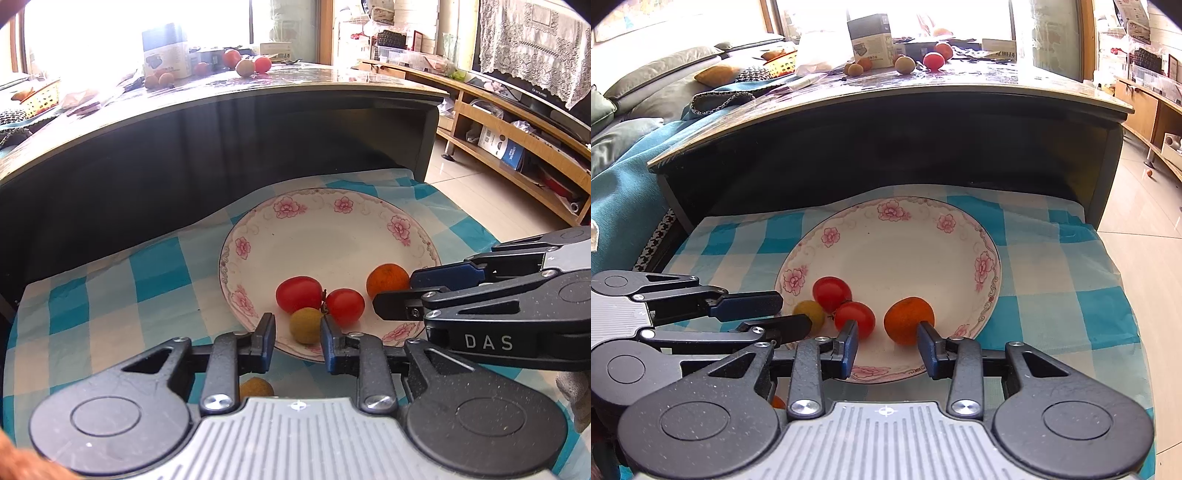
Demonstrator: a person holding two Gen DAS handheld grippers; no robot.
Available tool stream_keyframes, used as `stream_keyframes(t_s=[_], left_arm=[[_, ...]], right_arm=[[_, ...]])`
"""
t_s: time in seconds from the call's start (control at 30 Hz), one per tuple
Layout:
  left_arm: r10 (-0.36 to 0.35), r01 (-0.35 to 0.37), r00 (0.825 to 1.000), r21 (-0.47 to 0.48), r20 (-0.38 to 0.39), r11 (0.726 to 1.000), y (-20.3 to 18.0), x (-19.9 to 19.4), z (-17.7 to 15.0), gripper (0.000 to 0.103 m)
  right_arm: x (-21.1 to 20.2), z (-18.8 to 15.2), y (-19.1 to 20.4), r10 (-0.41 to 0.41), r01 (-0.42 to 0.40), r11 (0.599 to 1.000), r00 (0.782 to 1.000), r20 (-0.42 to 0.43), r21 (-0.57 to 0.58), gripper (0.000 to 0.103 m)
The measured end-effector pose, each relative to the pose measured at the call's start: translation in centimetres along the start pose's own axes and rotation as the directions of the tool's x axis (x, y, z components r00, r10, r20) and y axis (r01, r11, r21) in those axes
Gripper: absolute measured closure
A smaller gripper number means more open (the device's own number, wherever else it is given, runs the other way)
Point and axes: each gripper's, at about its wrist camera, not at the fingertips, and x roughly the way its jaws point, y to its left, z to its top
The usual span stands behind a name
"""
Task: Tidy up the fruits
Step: 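Open both tools to release the brown fruit and mandarin into the plate, then grasp the dark red plum with the left tool while the right tool grasps another mandarin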
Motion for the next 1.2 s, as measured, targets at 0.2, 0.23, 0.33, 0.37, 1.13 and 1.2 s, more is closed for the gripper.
stream_keyframes(t_s=[0.2, 0.23, 0.33, 0.37, 1.13, 1.2], left_arm=[[0.002, -0.002, 1.000, 0.003, 0.005, 1.000, 0.1, -0.4, 0.0, 0.067], [0.002, -0.002, 1.000, 0.002, 0.006, 1.000, 0.2, -0.5, 0.0, 0.067], [0.001, -0.001, 1.000, 0.000, 0.010, 1.000, 0.3, -0.9, 0.0, 0.067], [0.001, -0.001, 1.000, 0.000, 0.010, 1.000, 0.4, -1.0, 0.0, 0.067], [-0.040, 0.042, 0.999, 0.062, -0.034, 0.997, 0.8, -4.4, -2.7, 0.067], [-0.047, 0.050, 0.998, 0.066, -0.039, 0.997, 1.0, -4.8, -3.1, 0.067]], right_arm=[[-0.4, 0.0, 0.1, 0.002, -0.002, 1.000, 1.000, 0.003, 0.000, 0.070], [-0.4, 0.0, 0.1, 0.003, -0.003, 1.000, 1.000, 0.003, -0.001, 0.070], [-0.8, 0.0, 0.5, 0.010, -0.010, 1.000, 1.000, 0.004, -0.009, 0.070], [-0.8, 0.0, 0.7, 0.013, -0.013, 1.000, 1.000, 0.003, -0.015, 0.070], [-2.3, -2.1, 3.3, 0.073, -0.080, 0.993, 0.994, -0.076, -0.092, 0.069], [-2.4, -2.5, 3.6, 0.093, -0.101, 0.991, 0.991, -0.094, -0.089, 0.069]])
